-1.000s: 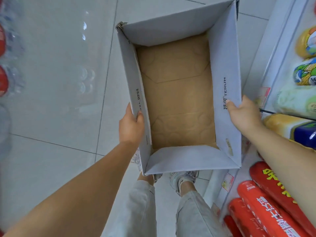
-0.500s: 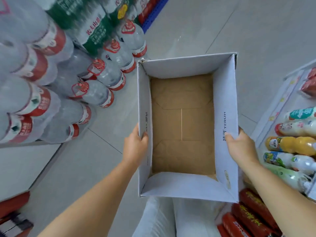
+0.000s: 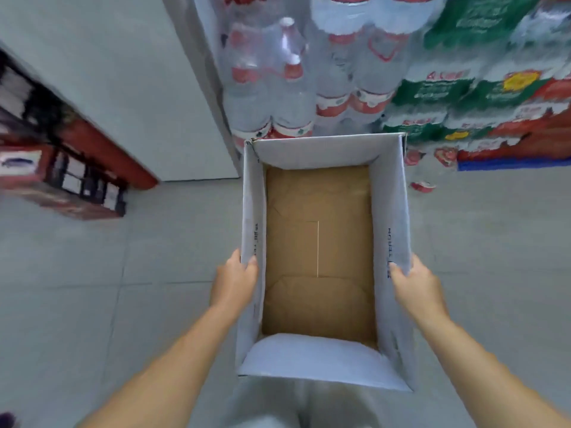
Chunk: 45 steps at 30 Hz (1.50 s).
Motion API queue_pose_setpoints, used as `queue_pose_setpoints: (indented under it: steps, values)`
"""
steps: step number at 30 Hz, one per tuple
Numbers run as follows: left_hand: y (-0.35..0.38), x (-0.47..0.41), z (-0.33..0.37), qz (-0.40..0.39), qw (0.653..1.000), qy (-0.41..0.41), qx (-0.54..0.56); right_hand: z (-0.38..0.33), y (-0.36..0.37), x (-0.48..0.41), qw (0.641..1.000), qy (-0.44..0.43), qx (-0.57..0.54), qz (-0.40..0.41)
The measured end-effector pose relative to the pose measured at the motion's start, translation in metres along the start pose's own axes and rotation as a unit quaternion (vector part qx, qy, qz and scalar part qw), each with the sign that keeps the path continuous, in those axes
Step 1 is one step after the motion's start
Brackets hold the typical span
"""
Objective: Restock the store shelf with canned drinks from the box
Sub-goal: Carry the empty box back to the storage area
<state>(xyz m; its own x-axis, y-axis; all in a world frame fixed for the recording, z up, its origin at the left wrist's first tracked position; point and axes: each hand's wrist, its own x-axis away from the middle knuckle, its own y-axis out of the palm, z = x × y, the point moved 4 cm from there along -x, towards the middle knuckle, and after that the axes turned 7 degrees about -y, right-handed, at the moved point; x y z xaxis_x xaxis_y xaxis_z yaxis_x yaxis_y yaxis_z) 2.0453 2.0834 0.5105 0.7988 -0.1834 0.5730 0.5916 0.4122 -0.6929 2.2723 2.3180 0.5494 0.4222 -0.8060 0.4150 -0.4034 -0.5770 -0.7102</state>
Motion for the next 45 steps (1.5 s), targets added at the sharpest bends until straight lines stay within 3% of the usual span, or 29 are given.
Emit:
queue_pose_setpoints:
  steps: [8,18,38,45]
  values:
    - [-0.142,-0.007,-0.187,0.142,0.968,-0.146,0.146,-0.193,0.168,0.028,0.967,-0.188,0.094,-0.147]
    - [-0.303,-0.038,-0.403,0.223,0.907,-0.261,0.244,-0.398,0.404,0.125,0.906,-0.289,0.174,-0.254]
    - [-0.581,-0.17,-0.601,0.333,0.748,-0.447,0.361,-0.788,0.744,0.23,0.754,-0.476,0.225,-0.392]
    - [-0.674,-0.227,-0.697,0.346,0.732,-0.451,0.375,-0.893,0.863,0.29,0.726,-0.493,0.232,-0.42]
